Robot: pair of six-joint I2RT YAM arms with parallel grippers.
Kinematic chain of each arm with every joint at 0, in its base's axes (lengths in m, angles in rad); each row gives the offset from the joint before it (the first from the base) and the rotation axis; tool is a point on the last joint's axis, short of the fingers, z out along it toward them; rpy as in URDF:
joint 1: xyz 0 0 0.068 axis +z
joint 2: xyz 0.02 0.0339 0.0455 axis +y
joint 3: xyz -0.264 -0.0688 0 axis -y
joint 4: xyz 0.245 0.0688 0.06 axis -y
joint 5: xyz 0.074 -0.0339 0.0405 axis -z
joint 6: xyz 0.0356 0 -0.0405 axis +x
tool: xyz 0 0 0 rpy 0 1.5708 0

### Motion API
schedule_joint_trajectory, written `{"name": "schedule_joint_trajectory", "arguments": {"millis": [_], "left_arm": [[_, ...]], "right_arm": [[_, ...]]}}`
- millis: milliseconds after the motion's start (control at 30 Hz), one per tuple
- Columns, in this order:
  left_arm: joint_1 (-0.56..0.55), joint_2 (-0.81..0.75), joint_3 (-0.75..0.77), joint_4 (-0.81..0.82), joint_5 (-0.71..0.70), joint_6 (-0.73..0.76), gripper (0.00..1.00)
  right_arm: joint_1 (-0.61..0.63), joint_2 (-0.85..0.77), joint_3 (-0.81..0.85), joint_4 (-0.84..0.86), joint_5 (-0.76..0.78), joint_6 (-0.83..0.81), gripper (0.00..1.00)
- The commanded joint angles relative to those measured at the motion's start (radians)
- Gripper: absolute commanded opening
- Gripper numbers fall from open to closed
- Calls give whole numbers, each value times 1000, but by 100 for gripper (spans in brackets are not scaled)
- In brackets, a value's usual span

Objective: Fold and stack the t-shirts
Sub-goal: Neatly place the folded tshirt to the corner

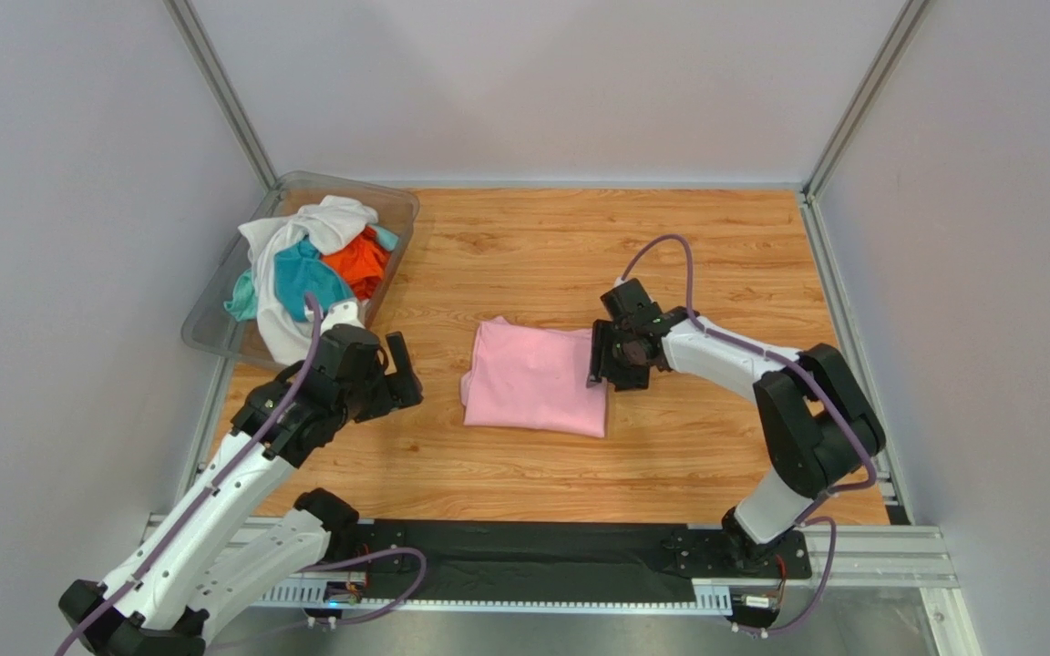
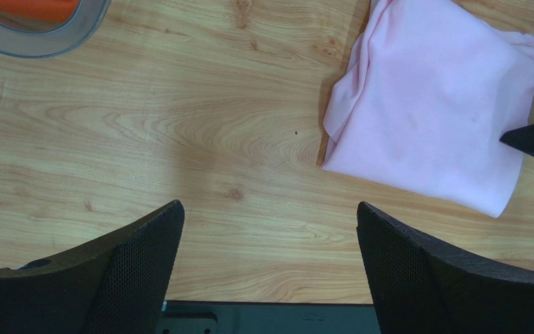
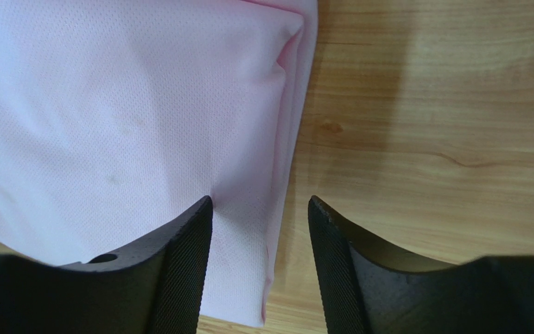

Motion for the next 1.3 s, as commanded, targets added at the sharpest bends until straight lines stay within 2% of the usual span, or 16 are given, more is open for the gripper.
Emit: {"name": "schedule_joint_trajectory", "arguments": {"millis": [0,333,567,600,933,1267], "left_arm": [[-1,-10,-3,11,-2,-12,100],[-1,-34,-14,9,-23,-28,100],[-1,-31,-14,-3,-56,-43,100],[-1,-30,-14,-12,-59,-46,100],[-1,-26,-12,-18,-65,-48,100],[-1,-20,-8,-23,-74,-35,100]], "right_arm": [[31,57,57,47,63,6,51],[60,132,70,33,129,-2,35],[60,183,121,7,198,-63,9],[60,190,141,1,214,-85,8],[49,304,342,-144,520,-226,1],[-86,361,511,-136,559,-434,0]]}}
